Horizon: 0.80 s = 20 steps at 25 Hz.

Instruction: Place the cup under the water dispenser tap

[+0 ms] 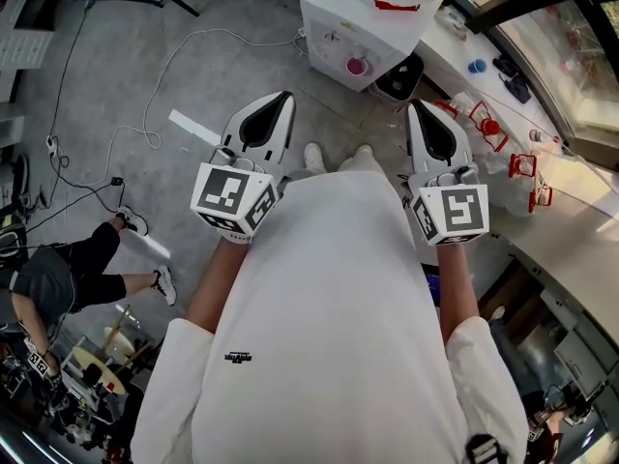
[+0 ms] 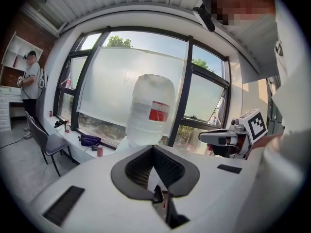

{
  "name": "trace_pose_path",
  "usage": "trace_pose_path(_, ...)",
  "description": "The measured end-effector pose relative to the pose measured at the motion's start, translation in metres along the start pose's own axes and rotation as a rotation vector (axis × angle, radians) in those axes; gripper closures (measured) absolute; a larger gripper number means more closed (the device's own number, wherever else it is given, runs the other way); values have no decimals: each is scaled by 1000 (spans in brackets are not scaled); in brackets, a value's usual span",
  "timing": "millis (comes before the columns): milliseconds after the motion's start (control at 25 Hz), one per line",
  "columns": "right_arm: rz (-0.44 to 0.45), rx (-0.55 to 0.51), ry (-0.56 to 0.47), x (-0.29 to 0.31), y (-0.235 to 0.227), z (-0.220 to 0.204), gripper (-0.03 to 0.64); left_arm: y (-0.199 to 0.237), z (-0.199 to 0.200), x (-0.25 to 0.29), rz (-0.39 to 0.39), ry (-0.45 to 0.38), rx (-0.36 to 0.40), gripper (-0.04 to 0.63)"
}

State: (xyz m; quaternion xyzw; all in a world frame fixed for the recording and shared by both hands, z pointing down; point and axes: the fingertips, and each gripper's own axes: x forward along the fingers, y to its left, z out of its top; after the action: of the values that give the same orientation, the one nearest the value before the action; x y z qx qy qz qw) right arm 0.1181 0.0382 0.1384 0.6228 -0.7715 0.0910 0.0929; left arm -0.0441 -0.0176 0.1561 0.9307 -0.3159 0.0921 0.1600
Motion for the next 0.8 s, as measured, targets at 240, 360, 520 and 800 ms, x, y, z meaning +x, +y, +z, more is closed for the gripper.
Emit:
trace_pose_path(240, 36, -50, -26, -7, 17, 16, 606, -6, 5, -7, -17, -12, 4, 589)
trace_pose_path(360, 36, -57, -26, -11, 20, 17, 606, -11, 3, -9, -29, -5, 6, 589)
trace_pose_path(520, 29, -63, -17, -15, 20, 14, 606, -16, 5, -9, -42, -4, 13, 589)
trace_pose_path(800, -5, -31, -21, -20, 16, 6, 606, -19, 2, -10, -47, -17, 14, 589)
